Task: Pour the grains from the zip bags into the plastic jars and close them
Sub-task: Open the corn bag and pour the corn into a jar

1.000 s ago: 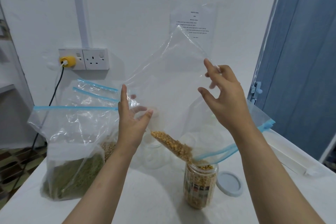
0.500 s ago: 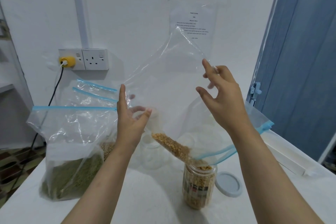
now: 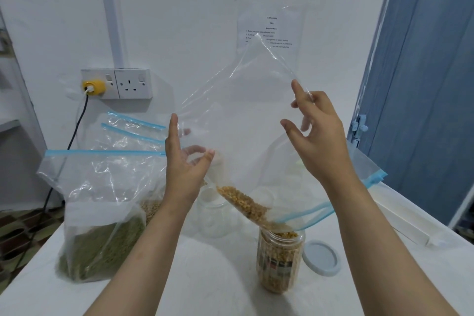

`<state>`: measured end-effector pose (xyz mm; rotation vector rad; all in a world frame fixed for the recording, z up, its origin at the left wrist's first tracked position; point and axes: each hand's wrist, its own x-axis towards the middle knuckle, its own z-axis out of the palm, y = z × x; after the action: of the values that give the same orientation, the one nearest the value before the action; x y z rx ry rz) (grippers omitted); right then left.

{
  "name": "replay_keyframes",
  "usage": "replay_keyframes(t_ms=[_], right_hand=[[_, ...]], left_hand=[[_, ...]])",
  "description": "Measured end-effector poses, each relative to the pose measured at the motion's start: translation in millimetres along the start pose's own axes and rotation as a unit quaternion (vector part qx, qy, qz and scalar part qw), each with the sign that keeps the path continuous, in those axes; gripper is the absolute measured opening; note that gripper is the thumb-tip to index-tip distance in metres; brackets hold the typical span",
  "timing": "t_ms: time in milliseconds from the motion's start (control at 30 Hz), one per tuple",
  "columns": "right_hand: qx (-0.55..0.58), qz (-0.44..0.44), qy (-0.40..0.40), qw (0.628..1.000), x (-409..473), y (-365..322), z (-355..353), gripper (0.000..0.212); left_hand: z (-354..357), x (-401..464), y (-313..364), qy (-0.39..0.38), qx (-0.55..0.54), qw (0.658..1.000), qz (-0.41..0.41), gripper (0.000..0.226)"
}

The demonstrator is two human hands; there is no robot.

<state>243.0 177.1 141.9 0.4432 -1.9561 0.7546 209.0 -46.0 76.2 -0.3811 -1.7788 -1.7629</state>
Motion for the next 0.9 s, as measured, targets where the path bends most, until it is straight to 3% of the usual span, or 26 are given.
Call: replay_keyframes(t_ms=[900], right_hand=[[-0.008, 0.01, 0.025, 1.0, -3.5, 4.4, -5.4, 0.07]], left_hand=[[8.7, 6.5, 7.2, 0.001, -0.002, 1.0, 0.028, 0.093]])
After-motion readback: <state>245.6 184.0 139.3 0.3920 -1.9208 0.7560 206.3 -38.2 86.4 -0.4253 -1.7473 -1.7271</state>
